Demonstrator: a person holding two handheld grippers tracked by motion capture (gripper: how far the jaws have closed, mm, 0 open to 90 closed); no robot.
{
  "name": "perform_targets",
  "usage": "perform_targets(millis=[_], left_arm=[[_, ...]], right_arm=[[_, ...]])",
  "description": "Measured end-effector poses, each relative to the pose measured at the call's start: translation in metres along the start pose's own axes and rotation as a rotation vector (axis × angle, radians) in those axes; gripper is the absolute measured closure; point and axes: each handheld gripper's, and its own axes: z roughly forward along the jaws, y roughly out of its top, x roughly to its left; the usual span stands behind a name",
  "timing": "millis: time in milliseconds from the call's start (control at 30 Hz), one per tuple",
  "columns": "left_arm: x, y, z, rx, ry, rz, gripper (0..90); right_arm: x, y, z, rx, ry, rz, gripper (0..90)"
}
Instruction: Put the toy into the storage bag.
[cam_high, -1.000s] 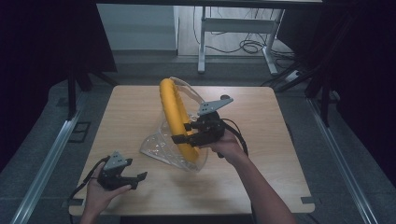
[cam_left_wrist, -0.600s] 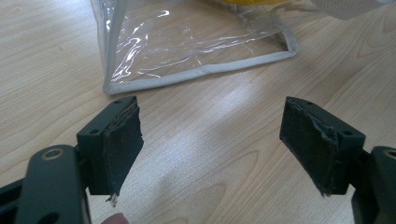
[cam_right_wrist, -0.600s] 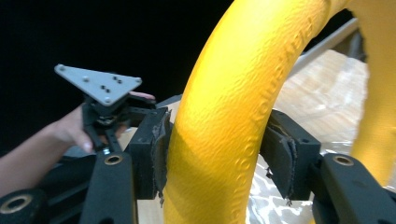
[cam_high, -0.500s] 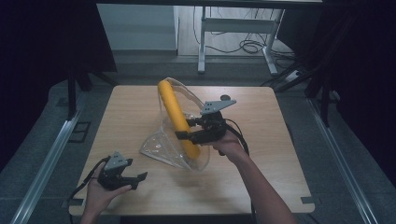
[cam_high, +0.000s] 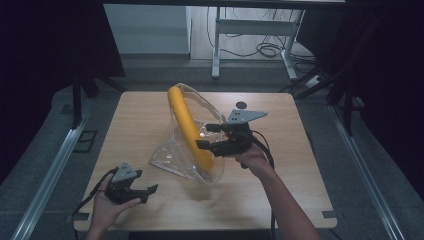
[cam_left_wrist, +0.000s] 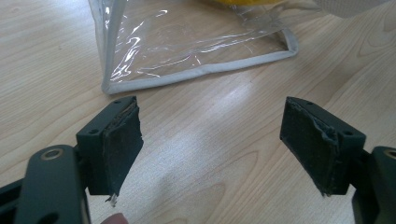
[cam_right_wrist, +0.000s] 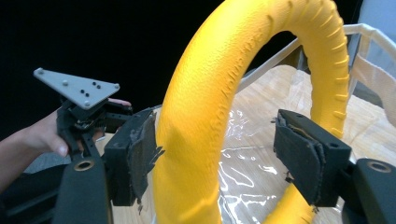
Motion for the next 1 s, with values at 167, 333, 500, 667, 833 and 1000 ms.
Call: perform_targets(millis=[167,333,500,667,833,1000], left_arm=[[0.0,0.0,0.0,0.0,0.001,-0.001,20.6],[0.0,0.0,0.0,-0.001,0.001,-0.003,20.6],[0.0,0.0,0.001,0.002,0.002,-0.003,20.7],[-0.001,0.0,0.001,0.004,0.001,-0.004,20.6],[-0.001,0.0,0.002,0.007,0.001,-0.003,20.6],[-0.001,0.0,0.002,0.006,0.002,-0.004,20.6]], right_arm=[[-0.002,-0.007,-0.014,-0.009,-0.018,-0.004,32.6],[-0.005,-0.018,-0.03,-0.015,-0.052,0.001,33.6],[-0.011,-0.034,-0.046,-0.022,-0.082,0.02,34.6],[-0.018,-0.051,-0.058,-0.014,-0.13,0.033,34.7],[-0.027,-0.07,-0.072,-0.021,-0.171,0.071,34.9],[-0.034,-0.085,-0.079,-0.02,-0.208,0.1,35.1]])
